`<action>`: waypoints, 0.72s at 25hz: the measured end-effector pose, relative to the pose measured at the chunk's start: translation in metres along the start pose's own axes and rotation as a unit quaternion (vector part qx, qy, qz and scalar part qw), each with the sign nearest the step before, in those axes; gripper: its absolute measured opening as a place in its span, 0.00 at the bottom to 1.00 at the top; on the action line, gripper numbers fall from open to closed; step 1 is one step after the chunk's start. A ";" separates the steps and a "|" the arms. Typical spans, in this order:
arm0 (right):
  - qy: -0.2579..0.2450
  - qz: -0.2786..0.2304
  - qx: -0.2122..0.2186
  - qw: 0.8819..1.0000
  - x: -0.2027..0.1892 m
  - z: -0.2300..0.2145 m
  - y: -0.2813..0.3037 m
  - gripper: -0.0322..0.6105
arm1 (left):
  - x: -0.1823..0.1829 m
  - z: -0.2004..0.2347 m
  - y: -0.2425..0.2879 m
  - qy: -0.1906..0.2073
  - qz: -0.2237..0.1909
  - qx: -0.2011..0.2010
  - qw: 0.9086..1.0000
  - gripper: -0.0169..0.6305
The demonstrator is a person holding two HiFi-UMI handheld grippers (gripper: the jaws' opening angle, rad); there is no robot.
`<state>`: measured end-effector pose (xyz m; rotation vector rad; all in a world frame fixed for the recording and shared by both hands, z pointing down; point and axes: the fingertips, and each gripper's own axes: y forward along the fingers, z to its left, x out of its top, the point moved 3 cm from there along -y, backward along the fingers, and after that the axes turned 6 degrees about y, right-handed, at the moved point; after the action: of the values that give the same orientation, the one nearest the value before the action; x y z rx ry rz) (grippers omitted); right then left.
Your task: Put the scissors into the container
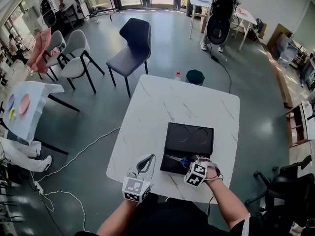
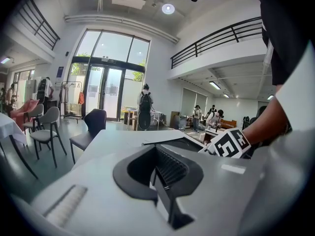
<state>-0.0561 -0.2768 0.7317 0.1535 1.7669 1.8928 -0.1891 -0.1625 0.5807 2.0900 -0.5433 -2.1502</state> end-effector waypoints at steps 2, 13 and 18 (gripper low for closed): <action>0.002 -0.003 -0.005 1.000 0.001 -0.001 -0.004 0.24 | 0.005 0.000 0.000 -0.006 -0.003 0.000 1.000 0.04; 0.158 -0.204 -0.114 0.960 0.045 -0.013 -0.107 0.20 | 0.003 -0.008 -0.004 -0.009 -0.009 -0.020 1.000 0.04; 0.269 -0.365 -0.177 0.874 0.066 -0.019 -0.177 0.09 | 0.016 -0.022 -0.005 0.004 -0.020 -0.039 0.999 0.04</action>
<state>-0.0666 -0.2648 0.5422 -1.1179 1.4211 1.6939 -0.1676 -0.1669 0.5645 2.0854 -0.4123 -2.1461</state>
